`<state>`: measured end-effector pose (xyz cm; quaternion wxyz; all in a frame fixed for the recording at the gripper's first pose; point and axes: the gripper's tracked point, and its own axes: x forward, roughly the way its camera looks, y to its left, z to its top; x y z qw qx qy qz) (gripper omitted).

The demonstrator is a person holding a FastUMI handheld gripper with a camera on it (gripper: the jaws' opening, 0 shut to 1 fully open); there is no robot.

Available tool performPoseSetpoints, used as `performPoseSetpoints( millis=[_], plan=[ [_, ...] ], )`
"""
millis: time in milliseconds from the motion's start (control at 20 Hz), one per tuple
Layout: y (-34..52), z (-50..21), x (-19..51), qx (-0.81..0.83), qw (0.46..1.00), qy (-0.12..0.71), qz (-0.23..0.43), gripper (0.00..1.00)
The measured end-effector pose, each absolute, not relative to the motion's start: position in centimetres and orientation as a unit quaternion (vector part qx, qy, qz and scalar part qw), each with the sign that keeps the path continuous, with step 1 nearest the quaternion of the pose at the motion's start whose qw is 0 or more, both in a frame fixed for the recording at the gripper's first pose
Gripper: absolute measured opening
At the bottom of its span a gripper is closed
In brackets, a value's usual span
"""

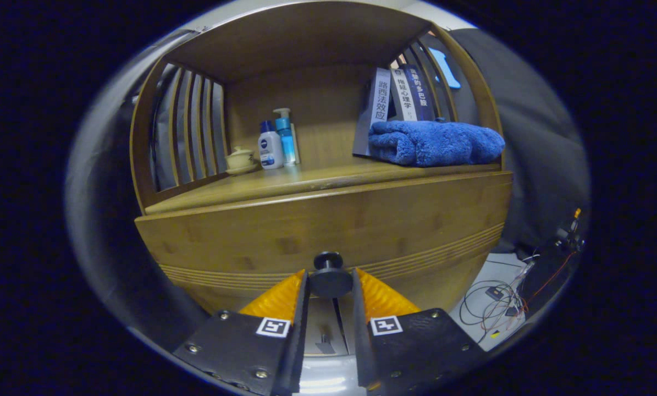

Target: Pull open the drawer, take out the items inside it, and place them on the countertop above the cabinet.

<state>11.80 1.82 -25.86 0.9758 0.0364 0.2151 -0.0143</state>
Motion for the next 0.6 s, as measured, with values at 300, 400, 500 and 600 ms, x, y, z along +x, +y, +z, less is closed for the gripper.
performPoseSetpoints(
  millis=[300, 400, 500, 600],
  plan=[
    [2.2, -25.9, 8.5, 0.085, 0.978, 0.188, 0.009, 0.01],
    [1.6, -25.5, 8.2, 0.069, 0.981, 0.183, -0.003, 0.01],
    [1.3, -25.0, 8.0, 0.058, 0.981, 0.184, -0.007, 0.01],
    [1.0, -24.6, 7.9, 0.050, 0.982, 0.183, -0.011, 0.01]
  ],
)
